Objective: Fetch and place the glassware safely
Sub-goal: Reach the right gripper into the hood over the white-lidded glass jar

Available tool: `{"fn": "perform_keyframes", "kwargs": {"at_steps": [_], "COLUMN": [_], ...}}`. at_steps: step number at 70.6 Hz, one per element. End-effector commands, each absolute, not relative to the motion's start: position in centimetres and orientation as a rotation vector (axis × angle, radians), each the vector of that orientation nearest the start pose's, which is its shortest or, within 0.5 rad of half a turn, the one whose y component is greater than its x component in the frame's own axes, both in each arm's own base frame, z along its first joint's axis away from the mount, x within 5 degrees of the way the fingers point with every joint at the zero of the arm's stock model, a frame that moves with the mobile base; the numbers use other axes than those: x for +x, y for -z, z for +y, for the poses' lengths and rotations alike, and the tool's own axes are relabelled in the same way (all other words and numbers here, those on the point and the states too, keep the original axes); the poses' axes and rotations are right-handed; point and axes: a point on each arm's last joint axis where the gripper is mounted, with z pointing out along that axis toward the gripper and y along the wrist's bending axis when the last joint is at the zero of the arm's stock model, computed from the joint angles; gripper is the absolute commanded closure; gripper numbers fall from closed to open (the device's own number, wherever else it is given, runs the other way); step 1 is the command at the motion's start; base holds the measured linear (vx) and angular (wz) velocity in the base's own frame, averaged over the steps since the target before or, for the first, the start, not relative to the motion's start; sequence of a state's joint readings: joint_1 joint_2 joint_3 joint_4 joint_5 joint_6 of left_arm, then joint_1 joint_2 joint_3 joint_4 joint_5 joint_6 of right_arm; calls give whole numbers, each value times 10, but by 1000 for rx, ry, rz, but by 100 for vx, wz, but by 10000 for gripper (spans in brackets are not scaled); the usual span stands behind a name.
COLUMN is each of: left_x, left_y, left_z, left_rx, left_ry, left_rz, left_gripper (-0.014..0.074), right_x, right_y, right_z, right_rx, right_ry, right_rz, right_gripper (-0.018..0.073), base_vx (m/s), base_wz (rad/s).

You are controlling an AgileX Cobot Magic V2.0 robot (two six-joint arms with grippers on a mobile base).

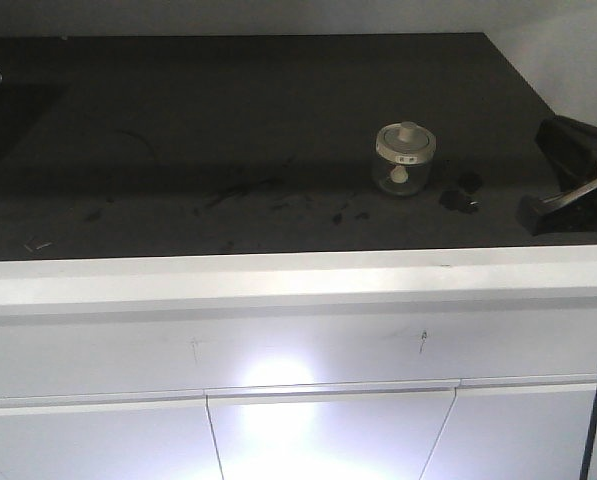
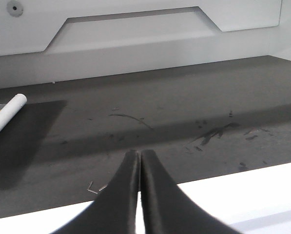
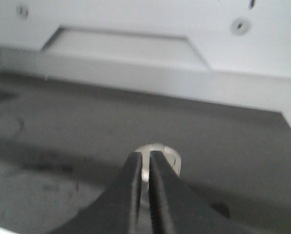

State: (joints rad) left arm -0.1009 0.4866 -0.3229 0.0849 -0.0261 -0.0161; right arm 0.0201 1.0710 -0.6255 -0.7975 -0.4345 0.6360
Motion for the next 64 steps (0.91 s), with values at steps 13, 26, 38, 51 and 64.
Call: {"fn": "perform_keyframes", "kwargs": {"at_steps": [13,26,38,51,64], "left_x": [111,111,111,111,111], "left_y": [-300,-299,-299,-299,-299], "left_z": [-12,-12,-12,-12,-12], "left_rx": [125,125,125,125,125], "left_ry": [52,51,51,51,51], "left_rz": [1554,1562,1562,1562,1562], "left_gripper": [603,603,603,603,603], "right_x": [270,314,354,388,414], "right_y": [-320,-316,-311,-300,-290], "right_z": [42,48,51,52,52], "right_rx": [-442,-460,-468,-495,-459], "right_ry": [-262,-332,-360,-349,-367], "right_rz": [1517,1484,1466,1447,1392], "right_gripper": [208,102,103,103,103], "base_vx": [0,0,0,0,0], "base_wz": [0,0,0,0,0]}}
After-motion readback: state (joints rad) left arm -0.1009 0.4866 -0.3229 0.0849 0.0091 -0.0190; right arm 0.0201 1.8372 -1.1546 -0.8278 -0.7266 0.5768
